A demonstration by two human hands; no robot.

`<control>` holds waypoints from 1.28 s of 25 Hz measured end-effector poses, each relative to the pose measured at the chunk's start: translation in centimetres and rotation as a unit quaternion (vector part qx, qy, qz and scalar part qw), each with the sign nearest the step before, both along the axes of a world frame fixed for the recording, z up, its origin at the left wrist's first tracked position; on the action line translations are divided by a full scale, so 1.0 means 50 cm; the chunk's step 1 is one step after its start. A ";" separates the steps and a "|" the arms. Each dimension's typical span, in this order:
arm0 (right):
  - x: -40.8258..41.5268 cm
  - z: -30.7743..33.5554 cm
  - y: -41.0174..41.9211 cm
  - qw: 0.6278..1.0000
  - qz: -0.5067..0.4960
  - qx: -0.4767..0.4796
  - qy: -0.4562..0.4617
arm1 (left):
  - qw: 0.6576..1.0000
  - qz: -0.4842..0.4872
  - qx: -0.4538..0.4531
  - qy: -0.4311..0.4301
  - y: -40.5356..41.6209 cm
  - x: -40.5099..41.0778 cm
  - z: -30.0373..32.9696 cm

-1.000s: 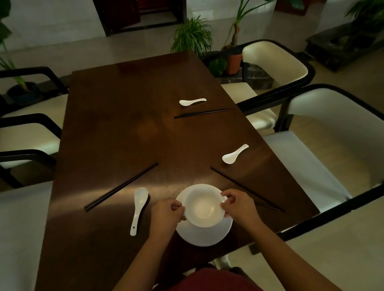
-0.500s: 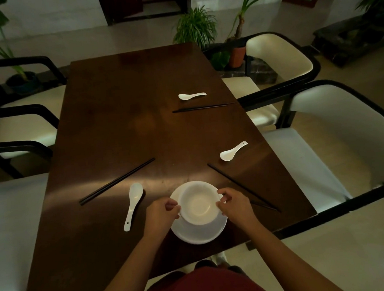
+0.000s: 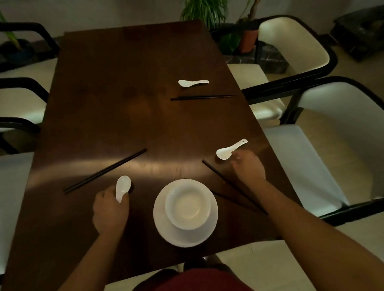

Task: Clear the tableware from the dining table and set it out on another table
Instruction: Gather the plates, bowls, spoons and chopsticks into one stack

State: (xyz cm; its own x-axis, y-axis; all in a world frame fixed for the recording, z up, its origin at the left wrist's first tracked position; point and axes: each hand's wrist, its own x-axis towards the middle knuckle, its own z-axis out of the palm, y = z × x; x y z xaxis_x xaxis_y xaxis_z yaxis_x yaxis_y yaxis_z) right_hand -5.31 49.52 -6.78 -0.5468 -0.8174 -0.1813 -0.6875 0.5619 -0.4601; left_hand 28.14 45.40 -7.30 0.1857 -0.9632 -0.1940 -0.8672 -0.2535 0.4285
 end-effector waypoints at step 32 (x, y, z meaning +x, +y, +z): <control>0.175 0.161 -0.139 0.862 -0.018 -0.048 -0.503 | 0.810 0.062 0.128 0.570 -0.036 -0.138 0.113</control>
State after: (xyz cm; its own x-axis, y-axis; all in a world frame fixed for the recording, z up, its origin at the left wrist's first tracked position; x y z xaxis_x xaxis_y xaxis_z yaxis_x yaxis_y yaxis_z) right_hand 3.44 42.58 1.26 -0.1773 -0.8406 -0.5118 0.1051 0.5009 -0.8591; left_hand 21.21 43.60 -1.66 -0.1628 -0.8520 -0.4975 0.0923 -0.5152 0.8521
